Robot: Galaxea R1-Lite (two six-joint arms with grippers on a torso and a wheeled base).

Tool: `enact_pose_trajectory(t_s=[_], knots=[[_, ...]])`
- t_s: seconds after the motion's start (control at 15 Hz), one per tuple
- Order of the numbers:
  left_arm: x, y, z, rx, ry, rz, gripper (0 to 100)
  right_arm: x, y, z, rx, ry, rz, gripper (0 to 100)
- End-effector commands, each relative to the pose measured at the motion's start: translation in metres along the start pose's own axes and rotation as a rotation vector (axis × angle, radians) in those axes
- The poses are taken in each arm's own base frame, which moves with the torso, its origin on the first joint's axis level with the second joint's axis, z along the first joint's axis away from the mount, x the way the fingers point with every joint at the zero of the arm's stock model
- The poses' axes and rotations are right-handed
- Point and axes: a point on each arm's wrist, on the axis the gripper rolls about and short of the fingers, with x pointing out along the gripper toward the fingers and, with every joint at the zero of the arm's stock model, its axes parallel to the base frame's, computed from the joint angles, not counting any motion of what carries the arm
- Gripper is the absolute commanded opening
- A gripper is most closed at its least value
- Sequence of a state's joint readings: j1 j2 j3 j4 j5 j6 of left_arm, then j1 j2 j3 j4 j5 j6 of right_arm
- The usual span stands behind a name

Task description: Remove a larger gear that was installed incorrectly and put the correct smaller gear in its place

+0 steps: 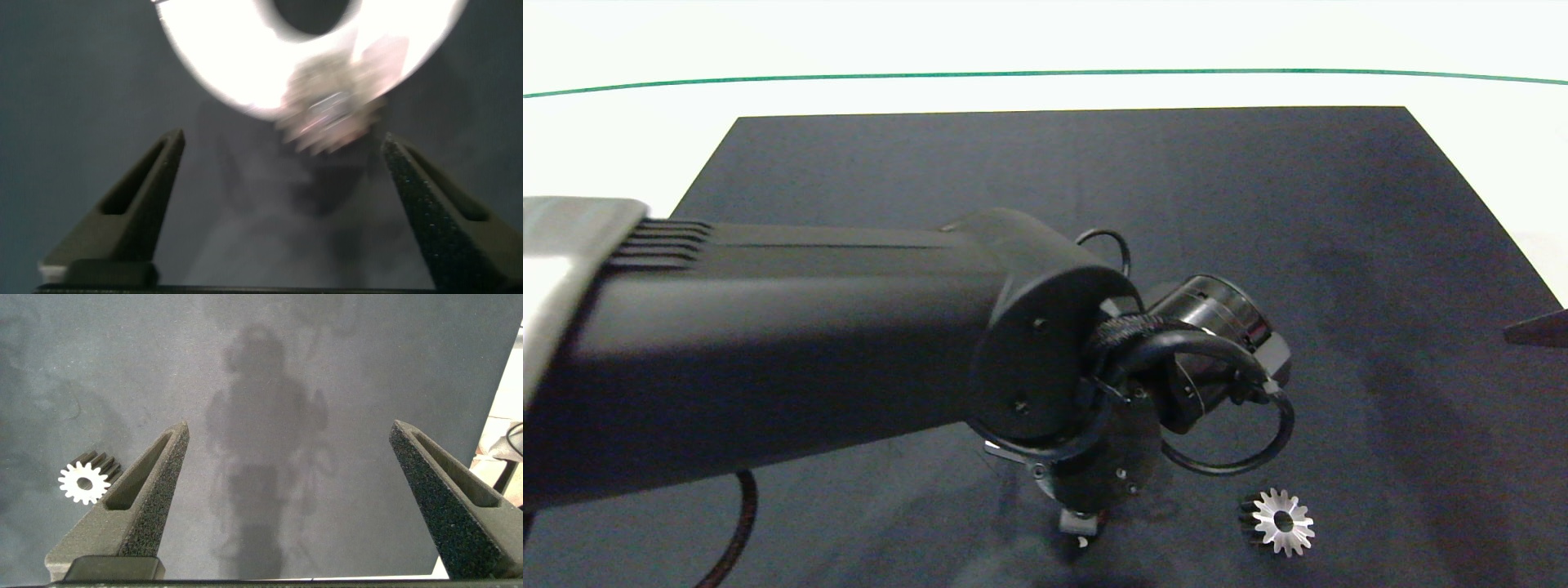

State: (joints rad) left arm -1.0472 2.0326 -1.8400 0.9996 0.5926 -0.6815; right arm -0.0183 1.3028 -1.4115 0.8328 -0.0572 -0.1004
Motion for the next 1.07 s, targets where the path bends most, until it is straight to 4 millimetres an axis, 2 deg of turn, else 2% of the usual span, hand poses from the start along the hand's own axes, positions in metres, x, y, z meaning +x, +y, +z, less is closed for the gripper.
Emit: enact_pose_trajectory(t_s=[0.07, 0.2, 0.33, 0.47, 0.53, 0.67, 0.8, 1.07], knots=[[-0.049, 0.092, 0.007, -0.142, -0.011, 0.060, 100, 0.003, 0.001, -0.001, -0.004, 0.018, 0.002, 100], [-0.070, 0.139, 0.008, -0.257, -0.060, 0.082, 100, 0.006, 0.002, -0.002, -0.013, 0.028, 0.010, 100], [-0.096, 0.177, -0.004, -0.354, -0.113, 0.089, 100, 0.009, 0.006, -0.005, -0.030, 0.046, 0.023, 100], [-0.115, 0.206, -0.023, -0.418, -0.150, 0.099, 100, 0.013, 0.007, -0.008, -0.037, 0.065, 0.022, 100], [-0.118, 0.215, -0.025, -0.450, -0.160, 0.118, 100, 0.014, 0.008, -0.009, -0.039, 0.072, 0.021, 100], [-0.121, 0.223, -0.026, -0.476, -0.166, 0.126, 100, 0.016, 0.008, -0.009, -0.038, 0.078, 0.030, 100], [-0.123, 0.224, -0.029, -0.468, -0.164, 0.110, 100, 0.025, 0.009, -0.006, -0.041, 0.087, 0.031, 100], [-0.128, 0.225, -0.038, -0.458, -0.174, 0.081, 100, 0.026, 0.012, -0.006, -0.048, 0.086, 0.041, 100]])
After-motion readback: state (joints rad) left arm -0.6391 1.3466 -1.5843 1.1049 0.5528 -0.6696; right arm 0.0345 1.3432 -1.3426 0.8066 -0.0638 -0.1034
